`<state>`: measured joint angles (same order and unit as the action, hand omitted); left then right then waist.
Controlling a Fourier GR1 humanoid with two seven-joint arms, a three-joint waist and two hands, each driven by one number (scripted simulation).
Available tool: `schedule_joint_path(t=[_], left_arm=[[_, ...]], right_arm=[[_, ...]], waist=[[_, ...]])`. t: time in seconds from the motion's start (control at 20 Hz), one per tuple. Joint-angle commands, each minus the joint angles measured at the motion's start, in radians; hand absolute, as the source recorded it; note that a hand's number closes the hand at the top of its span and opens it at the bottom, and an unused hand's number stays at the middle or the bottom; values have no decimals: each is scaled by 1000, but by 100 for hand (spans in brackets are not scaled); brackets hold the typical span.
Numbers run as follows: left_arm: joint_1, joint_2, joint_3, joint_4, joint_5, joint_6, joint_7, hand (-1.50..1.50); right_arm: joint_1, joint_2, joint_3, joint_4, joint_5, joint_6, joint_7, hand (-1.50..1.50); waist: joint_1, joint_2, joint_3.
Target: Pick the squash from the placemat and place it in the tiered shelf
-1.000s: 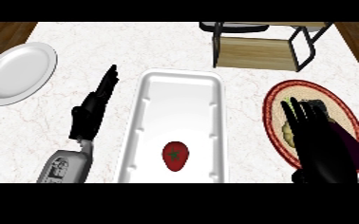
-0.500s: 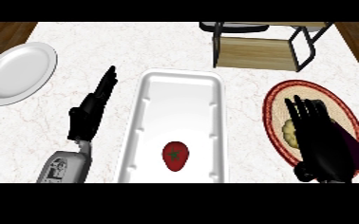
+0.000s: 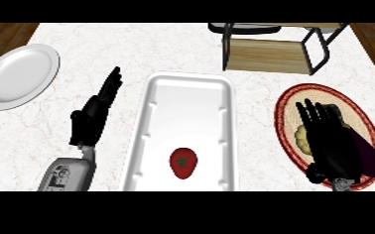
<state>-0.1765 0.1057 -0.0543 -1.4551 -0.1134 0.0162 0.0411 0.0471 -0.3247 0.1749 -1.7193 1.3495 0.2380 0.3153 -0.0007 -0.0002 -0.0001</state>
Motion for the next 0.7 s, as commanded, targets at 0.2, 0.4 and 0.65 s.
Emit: schedule_joint_path(t=[0.2, 0.4, 0.65], left_arm=[[61, -25, -20, -45, -38, -1, -5, 0], [-12, -19, 5, -15, -29, -12, 13, 0], [68, -29, -10, -80, -28, -23, 9, 0]], right_arm=[[-3, -16, -72, 44, 1, 16, -77, -150], [17, -45, -65, 127, 39, -44, -125, 150], [-28, -27, -20, 144, 115, -74, -138, 150]], waist=[[0, -1, 0], [-1, 0, 0], [2, 0, 0]])
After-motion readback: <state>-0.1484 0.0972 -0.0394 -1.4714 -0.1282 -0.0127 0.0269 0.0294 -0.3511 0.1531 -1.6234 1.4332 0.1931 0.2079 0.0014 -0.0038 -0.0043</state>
